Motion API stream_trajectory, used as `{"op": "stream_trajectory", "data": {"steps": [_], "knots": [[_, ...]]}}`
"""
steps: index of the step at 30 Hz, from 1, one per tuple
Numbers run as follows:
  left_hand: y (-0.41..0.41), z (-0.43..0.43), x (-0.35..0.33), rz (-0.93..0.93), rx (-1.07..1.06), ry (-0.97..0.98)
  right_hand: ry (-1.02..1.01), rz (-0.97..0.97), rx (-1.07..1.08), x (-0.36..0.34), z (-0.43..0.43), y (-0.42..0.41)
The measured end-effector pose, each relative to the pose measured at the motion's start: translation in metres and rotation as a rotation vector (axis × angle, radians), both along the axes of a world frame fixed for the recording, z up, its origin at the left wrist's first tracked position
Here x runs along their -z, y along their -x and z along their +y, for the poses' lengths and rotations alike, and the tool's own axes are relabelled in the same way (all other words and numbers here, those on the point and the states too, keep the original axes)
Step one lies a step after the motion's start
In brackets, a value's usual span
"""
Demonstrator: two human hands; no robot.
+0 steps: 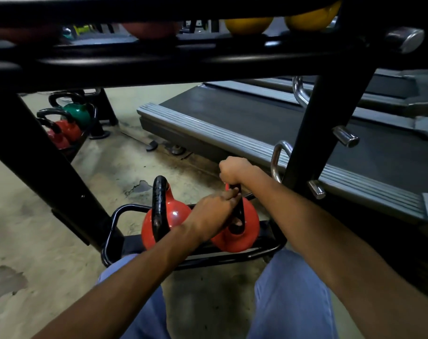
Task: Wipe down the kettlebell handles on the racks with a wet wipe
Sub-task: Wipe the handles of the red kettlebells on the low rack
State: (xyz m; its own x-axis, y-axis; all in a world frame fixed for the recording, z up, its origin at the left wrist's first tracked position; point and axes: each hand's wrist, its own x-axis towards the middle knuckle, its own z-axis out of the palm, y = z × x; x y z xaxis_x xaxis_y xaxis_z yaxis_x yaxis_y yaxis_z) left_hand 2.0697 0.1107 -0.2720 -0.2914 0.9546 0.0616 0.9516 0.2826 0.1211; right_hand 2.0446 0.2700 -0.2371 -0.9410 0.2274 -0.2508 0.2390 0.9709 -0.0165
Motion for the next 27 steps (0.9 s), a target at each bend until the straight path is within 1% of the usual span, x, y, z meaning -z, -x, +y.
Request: {"op": "stream_trajectory", "data": {"steps": [3,5,7,9,11,12,15,16,17,19,21,23,25,27], "knots": [[-0.008,-0.005,0.007,0.026,-0.017,-0.047,-0.165,-0.112,-0.139,-0.004,-0.013,0.005],[-0.015,-0.007,0.012,0.032,-0.035,-0.073,-0.189,-0.165,-0.180,-0.007,-0.009,0.007],[-0.020,-0.010,0.015,0.024,-0.051,-0.096,-0.103,-0.180,-0.147,-0.006,0.000,0.010],[-0.019,-0.011,0.018,0.011,-0.062,-0.120,0.016,-0.123,-0.106,-0.001,0.015,0.007],[-0.018,-0.012,0.023,-0.002,-0.075,-0.132,0.157,0.022,-0.105,0.008,0.028,-0.006],[-0.019,-0.012,0.025,-0.006,-0.081,-0.135,0.232,0.129,-0.093,0.015,0.029,-0.018],[-0.018,-0.010,0.029,-0.023,-0.088,-0.151,0.447,0.566,0.086,0.049,0.019,-0.063],[-0.018,-0.009,0.030,-0.036,-0.091,-0.152,0.485,0.683,0.176,0.063,0.015,-0.072],[-0.017,-0.009,0.030,-0.047,-0.093,-0.157,0.507,0.747,0.272,0.077,0.012,-0.074],[-0.016,-0.009,0.028,-0.056,-0.095,-0.165,0.571,0.810,0.442,0.091,0.010,-0.063],[-0.016,-0.010,0.026,-0.060,-0.100,-0.165,0.625,0.851,0.619,0.091,0.015,-0.048],[-0.017,-0.010,0.026,-0.062,-0.104,-0.165,0.702,0.861,0.740,0.094,0.023,-0.037],[-0.018,-0.010,0.025,-0.053,-0.105,-0.160,0.857,0.806,0.862,0.103,0.033,-0.028],[-0.018,-0.011,0.023,-0.051,-0.102,-0.166,1.058,0.765,0.956,0.107,0.043,-0.018]]}}
